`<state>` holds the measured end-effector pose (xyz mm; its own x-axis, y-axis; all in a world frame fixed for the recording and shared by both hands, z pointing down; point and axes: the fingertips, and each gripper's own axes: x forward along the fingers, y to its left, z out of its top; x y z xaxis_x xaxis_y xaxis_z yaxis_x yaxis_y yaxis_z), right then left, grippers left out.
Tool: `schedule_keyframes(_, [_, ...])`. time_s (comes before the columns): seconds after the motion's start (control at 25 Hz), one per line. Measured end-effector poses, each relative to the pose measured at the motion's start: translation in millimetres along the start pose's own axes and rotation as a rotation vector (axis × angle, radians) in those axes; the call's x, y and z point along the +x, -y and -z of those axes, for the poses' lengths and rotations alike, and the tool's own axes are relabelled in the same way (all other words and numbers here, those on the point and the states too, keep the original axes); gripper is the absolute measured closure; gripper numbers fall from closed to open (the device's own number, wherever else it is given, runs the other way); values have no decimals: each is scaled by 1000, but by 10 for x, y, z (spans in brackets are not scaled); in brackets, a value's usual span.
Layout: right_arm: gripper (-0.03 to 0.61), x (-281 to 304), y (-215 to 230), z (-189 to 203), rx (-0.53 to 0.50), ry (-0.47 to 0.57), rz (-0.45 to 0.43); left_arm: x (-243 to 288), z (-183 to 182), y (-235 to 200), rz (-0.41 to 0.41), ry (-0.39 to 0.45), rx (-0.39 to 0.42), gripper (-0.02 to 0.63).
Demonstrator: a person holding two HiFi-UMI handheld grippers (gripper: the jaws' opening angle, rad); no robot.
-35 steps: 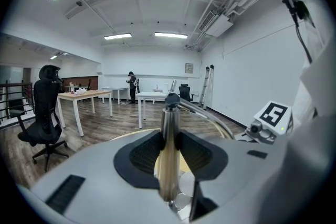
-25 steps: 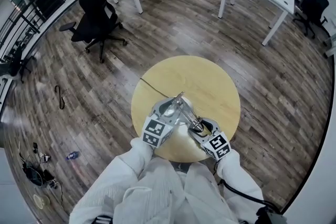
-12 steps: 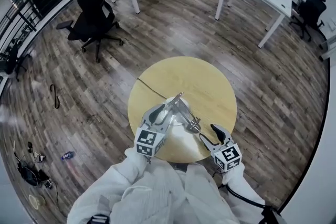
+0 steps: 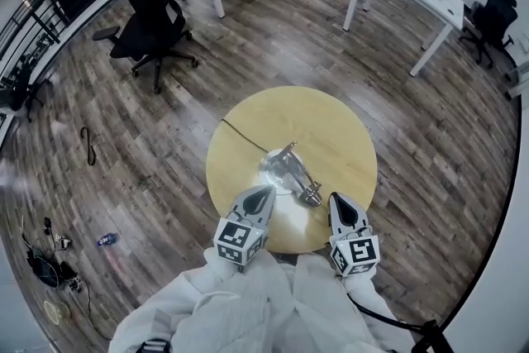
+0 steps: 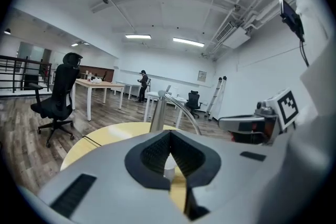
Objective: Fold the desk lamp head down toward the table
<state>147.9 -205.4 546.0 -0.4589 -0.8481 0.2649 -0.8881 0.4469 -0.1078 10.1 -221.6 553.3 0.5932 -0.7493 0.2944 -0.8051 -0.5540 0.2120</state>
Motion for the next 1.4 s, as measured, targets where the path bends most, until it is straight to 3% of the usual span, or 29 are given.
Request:
schedule_keyframes(0.16, [569, 69, -109, -21, -19, -15, -19, -25, 46, 147, 29, -18, 6, 612])
schedule_keyframes(0.36, [568, 105, -65, -121, -50, -7, -35, -120, 75, 132, 5, -22, -28, 612])
schedule_keyframes(0.68, [569, -164, 20, 73, 9, -5, 88, -430, -45, 178, 40, 51, -30, 612])
schedule_keyframes(0.92, [569, -383, -618, 30, -1, 39, 169, -956, 48, 269, 99, 62, 37, 612])
schedule_keyframes(1.04, [569, -559, -1032, 81, 41, 42, 219, -1324, 162, 303, 121, 45, 58, 612])
schedule_keyframes(1.4, [569, -1088, -1676, -27, 72, 70, 290, -1853, 100, 391, 56, 72, 49, 612])
